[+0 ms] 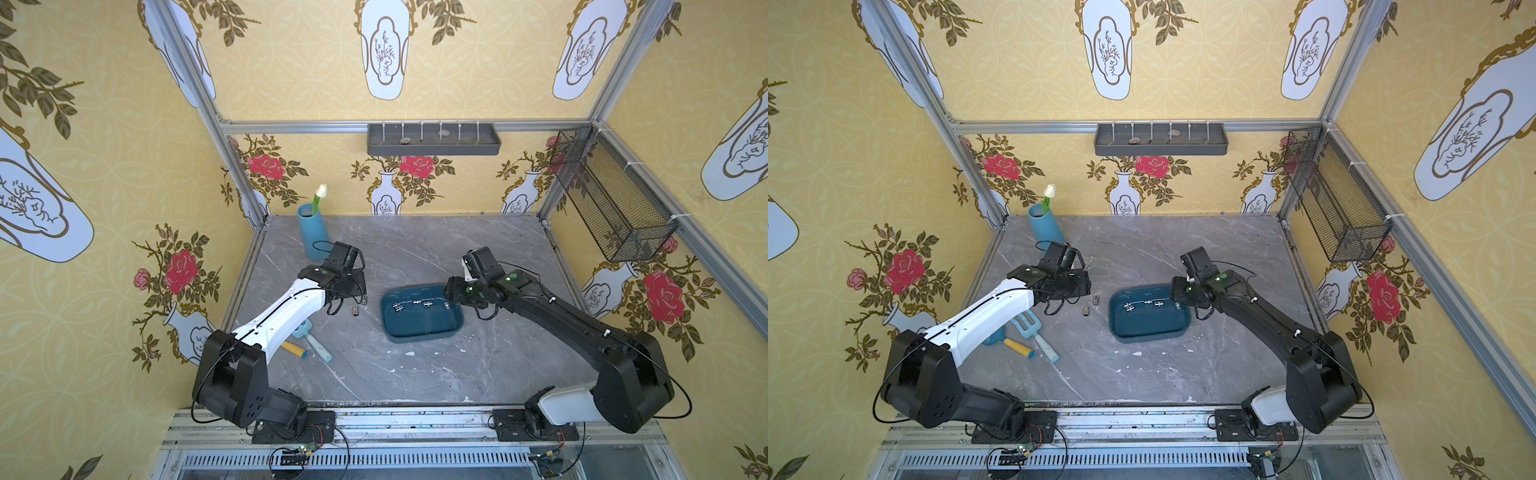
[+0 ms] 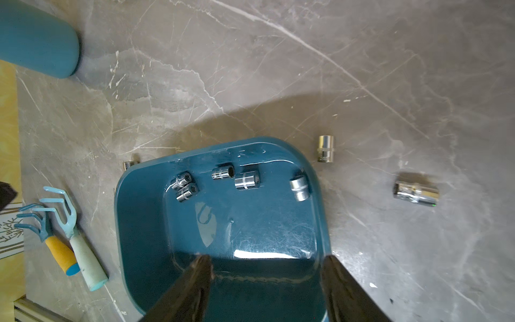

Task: Take out the socket from the storage box
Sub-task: Place the socket head at the center of the board.

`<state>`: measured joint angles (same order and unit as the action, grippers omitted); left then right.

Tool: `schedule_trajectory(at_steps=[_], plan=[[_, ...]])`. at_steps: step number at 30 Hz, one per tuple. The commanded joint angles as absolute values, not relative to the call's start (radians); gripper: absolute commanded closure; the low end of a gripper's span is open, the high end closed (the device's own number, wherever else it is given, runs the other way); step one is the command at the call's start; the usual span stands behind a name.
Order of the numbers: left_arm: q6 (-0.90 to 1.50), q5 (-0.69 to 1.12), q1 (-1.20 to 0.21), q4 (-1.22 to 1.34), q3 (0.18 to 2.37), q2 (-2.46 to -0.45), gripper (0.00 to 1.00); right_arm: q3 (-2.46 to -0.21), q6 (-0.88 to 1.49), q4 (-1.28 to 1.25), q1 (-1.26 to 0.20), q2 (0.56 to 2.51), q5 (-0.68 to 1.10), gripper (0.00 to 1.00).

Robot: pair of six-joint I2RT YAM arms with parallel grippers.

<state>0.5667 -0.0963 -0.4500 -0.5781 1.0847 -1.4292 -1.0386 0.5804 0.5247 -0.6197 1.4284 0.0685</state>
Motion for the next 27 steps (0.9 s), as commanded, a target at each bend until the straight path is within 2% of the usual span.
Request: schedule_trajectory(at_steps=[1,5,13,27], plan=[[0.535,-0.063,-0.446,-0.592,1.092,-1.391,0.27,-1.061,0.614,0.481,-0.654,1.470,0.047,0.33],[0.530,-0.054,-0.445,-0.594,1.095,-1.356,0.19,-1.090,0.635,0.451,-0.711,1.537,0.039,0.33],[0.531,-0.037,-0.445,-0.576,1.063,-1.318,0.11,-1.211,0.595,0.389,-0.847,1.719,-0.026,0.35],[0.523,-0.015,-0.402,-0.561,1.030,-1.264,0.10,-1.252,0.484,0.222,-0.908,1.886,-0.053,0.35]])
